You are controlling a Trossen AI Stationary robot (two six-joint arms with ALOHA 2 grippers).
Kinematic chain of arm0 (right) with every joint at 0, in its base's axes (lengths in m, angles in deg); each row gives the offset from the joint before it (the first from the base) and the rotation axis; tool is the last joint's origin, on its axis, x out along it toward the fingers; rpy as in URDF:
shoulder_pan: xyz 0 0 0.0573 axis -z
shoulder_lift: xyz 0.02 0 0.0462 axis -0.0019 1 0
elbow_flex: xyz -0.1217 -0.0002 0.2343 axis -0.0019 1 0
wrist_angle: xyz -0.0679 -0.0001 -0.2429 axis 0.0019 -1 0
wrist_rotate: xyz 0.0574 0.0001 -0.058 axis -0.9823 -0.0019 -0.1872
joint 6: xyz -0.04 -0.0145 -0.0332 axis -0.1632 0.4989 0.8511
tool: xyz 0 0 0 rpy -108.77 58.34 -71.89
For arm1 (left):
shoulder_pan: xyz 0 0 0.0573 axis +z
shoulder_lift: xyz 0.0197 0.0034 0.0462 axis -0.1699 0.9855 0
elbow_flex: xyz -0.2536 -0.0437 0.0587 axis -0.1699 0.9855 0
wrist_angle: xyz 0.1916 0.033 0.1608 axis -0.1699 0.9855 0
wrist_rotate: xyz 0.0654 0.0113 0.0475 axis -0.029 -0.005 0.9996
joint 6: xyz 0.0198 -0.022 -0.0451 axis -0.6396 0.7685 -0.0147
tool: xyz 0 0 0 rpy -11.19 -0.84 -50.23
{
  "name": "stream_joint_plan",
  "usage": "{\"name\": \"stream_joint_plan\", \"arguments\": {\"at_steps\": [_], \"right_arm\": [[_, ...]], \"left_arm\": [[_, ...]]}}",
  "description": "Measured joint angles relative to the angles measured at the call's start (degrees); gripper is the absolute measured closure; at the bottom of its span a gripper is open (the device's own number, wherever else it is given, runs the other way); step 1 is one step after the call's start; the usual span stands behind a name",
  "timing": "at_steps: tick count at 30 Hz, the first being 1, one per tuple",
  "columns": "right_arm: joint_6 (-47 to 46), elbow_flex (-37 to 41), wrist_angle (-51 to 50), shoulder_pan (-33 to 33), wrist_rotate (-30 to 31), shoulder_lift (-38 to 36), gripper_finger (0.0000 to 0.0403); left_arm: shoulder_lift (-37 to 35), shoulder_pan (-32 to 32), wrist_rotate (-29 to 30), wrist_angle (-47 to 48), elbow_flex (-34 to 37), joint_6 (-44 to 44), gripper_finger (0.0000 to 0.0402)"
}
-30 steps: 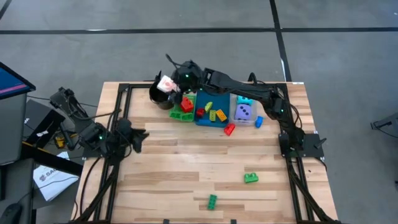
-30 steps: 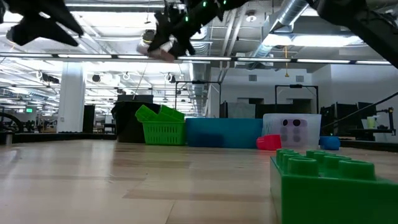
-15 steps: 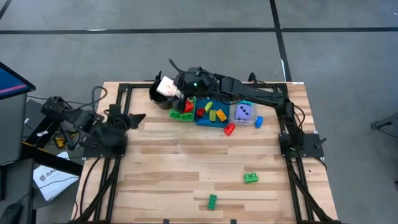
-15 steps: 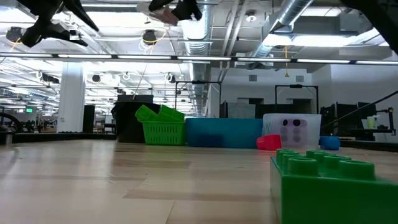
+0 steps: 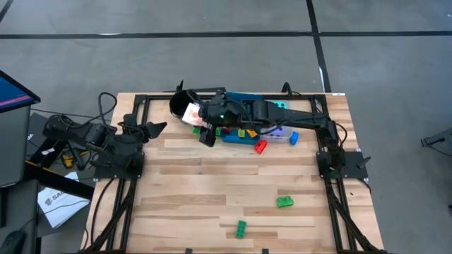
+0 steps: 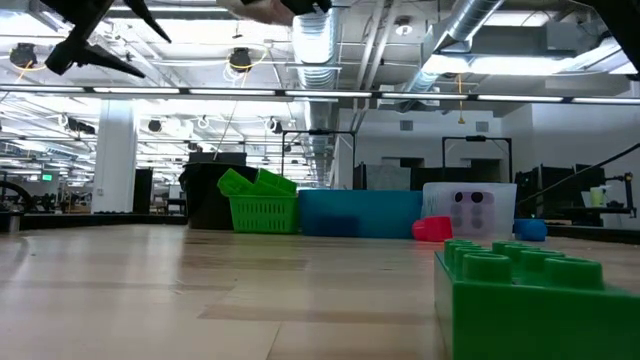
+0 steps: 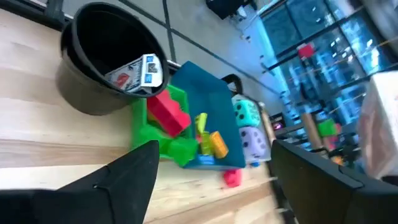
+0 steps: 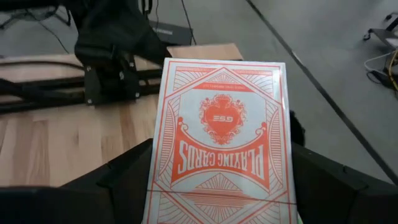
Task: Pick & Place Toys
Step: Put the orange deck of cards into the black bucket
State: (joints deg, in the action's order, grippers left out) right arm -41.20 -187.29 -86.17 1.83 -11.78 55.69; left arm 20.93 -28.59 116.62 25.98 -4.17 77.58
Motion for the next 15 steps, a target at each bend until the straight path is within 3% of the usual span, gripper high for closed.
{"name": "stream_joint_plan", "arguments": {"at_steps": [11,15], "right_arm": [[3.5,0.1,-0.3,-1.8,-0.3,0.2,0.0102],[5.0,0.1,-0.3,-2.1,-3.1,0.2,0.0102]], "left_arm": [[0.0,3.5,-14.5,-23.5,0.0,-11.6,0.0096],[0.0,5.1,-19.6,-29.8,0.0,-12.7,0.0097]]}}
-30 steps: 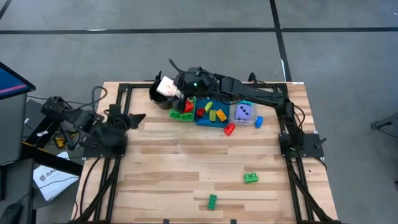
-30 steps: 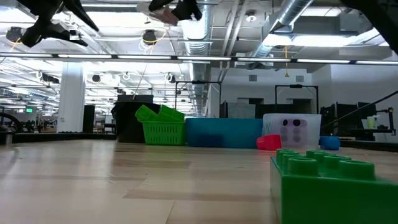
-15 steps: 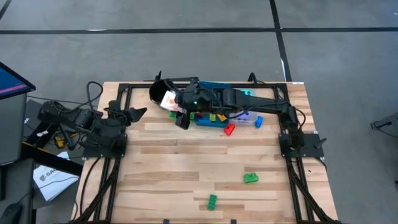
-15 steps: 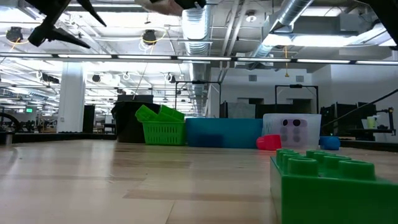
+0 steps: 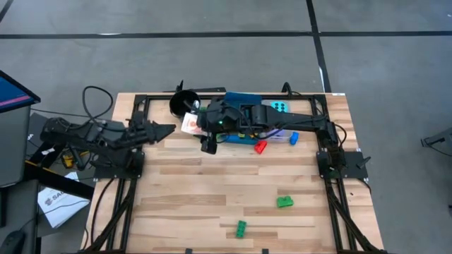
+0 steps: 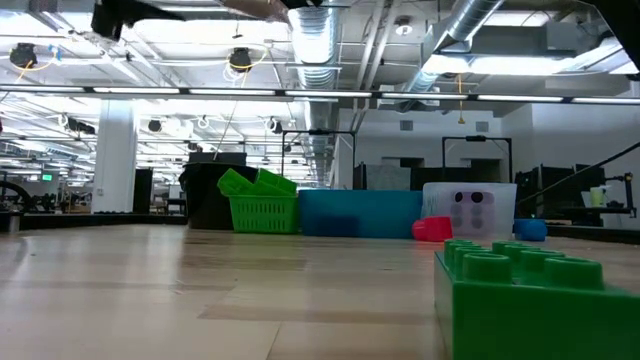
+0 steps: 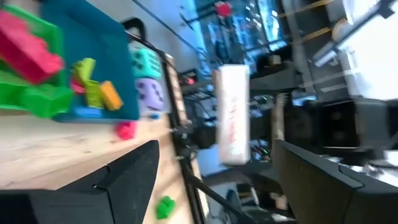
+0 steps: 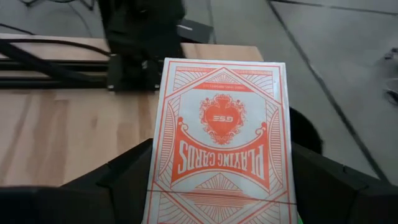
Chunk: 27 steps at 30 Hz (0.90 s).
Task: Pick & Place Toys
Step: Put the orange deck of cards into the black bucket
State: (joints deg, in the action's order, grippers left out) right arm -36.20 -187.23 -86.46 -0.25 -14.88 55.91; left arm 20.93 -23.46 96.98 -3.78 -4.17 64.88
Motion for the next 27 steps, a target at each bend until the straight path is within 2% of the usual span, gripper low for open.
{"name": "stream_joint_plan", "arguments": {"at_steps": [7,12,16,20,27], "right_arm": [[-0.3,0.0,0.0,0.0,-4.6,0.0,0.0102],[-0.4,0.0,0.1,0.0,-6.3,0.0,0.0102],[-0.5,0.0,0.1,0.0,-6.7,0.0,0.0102],[-0.5,0.0,0.0,-0.1,-6.8,0.0,0.0102],[-0.4,0.0,0.0,0.0,-7.7,0.0,0.0102]], "left_arm": [[2.1,3.9,-7.5,-4.6,0.0,-2.3,0.0097],[7.4,7.7,-16.1,-6.2,0.0,-2.3,0.0097],[11.6,10.8,-20.4,-10.3,0.0,-3.4,0.0098],[12.9,13.7,-23.3,-12.1,0.0,-5.6,0.0115],[10.9,17.2,-25.4,-12.3,0.0,-7.3,0.0165]]}}
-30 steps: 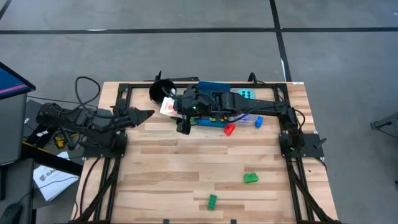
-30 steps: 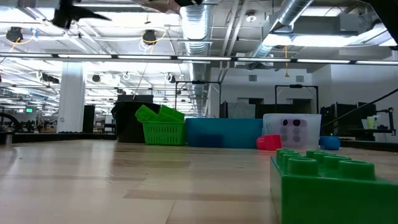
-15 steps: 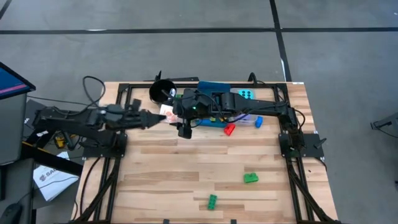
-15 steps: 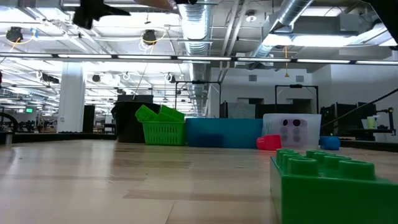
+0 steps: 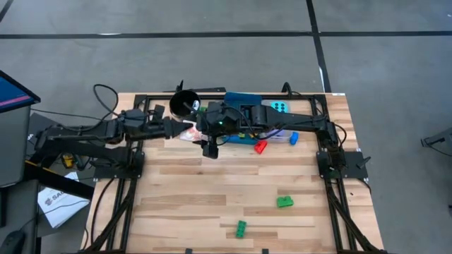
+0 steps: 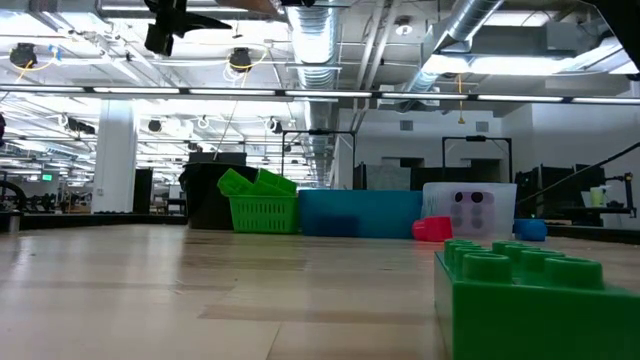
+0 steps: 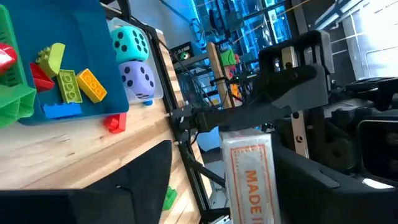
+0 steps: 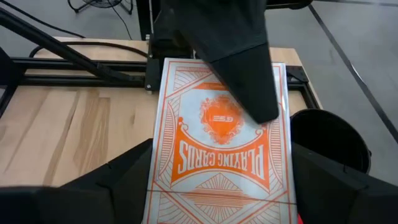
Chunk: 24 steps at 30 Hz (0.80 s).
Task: Pick & Place Toys
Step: Put the orange deck of cards into the black bucket
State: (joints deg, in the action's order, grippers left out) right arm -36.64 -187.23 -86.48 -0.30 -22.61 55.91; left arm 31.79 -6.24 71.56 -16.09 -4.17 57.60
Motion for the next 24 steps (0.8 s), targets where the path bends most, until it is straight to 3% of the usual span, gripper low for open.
{"name": "stream_joint_plan", "arguments": {"at_steps": [7,14,20,24], "right_arm": [[0.0,0.0,-0.2,0.3,-0.2,0.0,0.0102],[0.6,0.0,-0.2,0.4,0.3,0.2,0.0102],[1.2,0.0,-0.2,0.5,0.8,0.1,0.0100],[-1.5,0.0,-0.1,0.5,0.0,0.1,0.0038]], "left_arm": [[0.2,0.4,-4.1,-0.3,0.0,-1.1,0.0235],[0.3,0.4,-4.5,-1.2,-0.1,-2.6,0.0335],[0.4,0.4,-5.1,-1.9,-0.1,-5.3,0.0338],[0.3,0.3,-6.8,-1.3,-0.1,-9.0,0.0338]]}}
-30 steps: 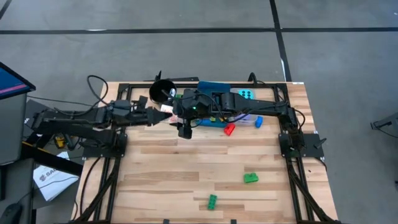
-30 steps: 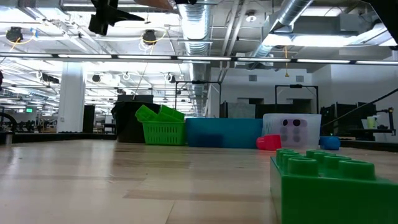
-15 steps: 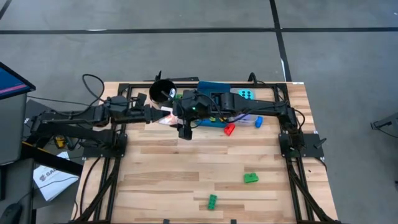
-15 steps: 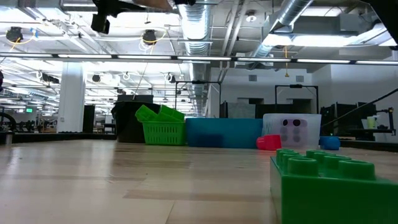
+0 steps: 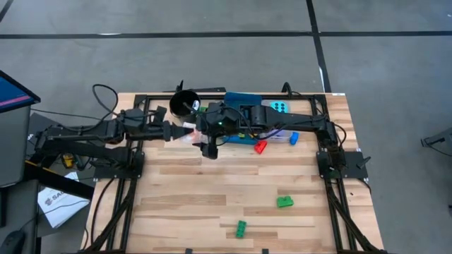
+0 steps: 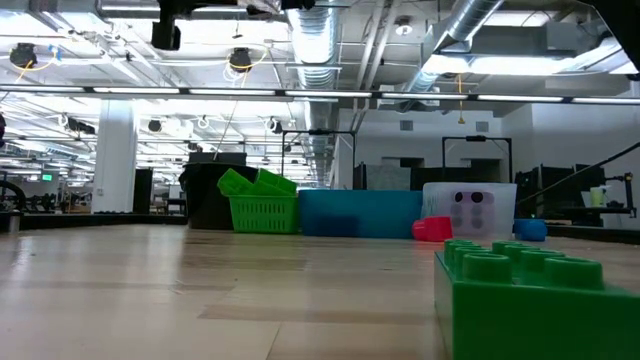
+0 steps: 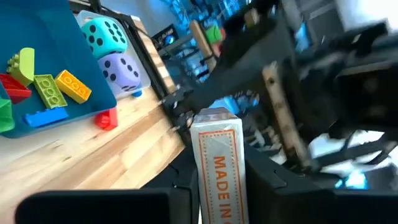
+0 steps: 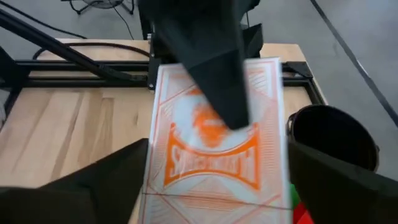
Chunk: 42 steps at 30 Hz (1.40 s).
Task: Pick & Place Toys
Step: Put the orange deck of cards into the black bucket
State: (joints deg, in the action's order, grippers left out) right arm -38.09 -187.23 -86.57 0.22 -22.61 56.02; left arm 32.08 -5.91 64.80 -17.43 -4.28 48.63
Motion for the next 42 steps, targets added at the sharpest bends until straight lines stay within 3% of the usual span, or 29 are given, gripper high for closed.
{"name": "stream_joint_plan", "arguments": {"at_steps": [3,9,16,20,23,29,33,37,42], "right_arm": [[-0.9,0.0,-2.8,0.2,0.7,-1.4,0.0017],[-2.3,0.0,-11.4,0.5,2.1,-6.8,0.0056],[-4.7,3.2,-14.1,0.2,6.5,-14.0,0.0086],[-9.0,12.2,-14.1,-0.6,9.5,-20.3,0.0089],[-14.1,23.7,-10.8,-1.5,11.0,-27.5,0.0089],[-22.6,47.0,6.9,-3.9,12.5,-42.0,0.0089],[-27.5,58.7,17.4,-4.2,12.5,-47.7,0.0089],[-31.2,65.5,23.0,-4.2,12.4,-49.8,0.0089],[-31.3,66.3,23.3,-4.2,12.3,-49.1,0.0089]], "left_arm": [[-0.3,0.2,-0.8,1.6,0.2,-2.4,0.0338],[-2.8,3.1,-0.7,4.1,0.1,-4.7,0.0338],[-6.1,9.4,-0.2,6.1,0.1,-7.8,0.0338],[-7.7,12.2,-0.3,7.0,0.1,-8.9,0.0338],[-8.3,13.4,-0.7,8.8,0.1,-8.9,0.0338],[-8.4,14.9,-0.8,9.2,0.1,-10.0,0.0338],[-7.0,17.4,-0.7,11.2,0.1,-10.1,0.0338],[-3.7,21.3,-0.6,14.4,0.1,-12.7,0.0338],[2.1,26.6,-0.9,16.4,0.1,-16.7,0.0338]]}}
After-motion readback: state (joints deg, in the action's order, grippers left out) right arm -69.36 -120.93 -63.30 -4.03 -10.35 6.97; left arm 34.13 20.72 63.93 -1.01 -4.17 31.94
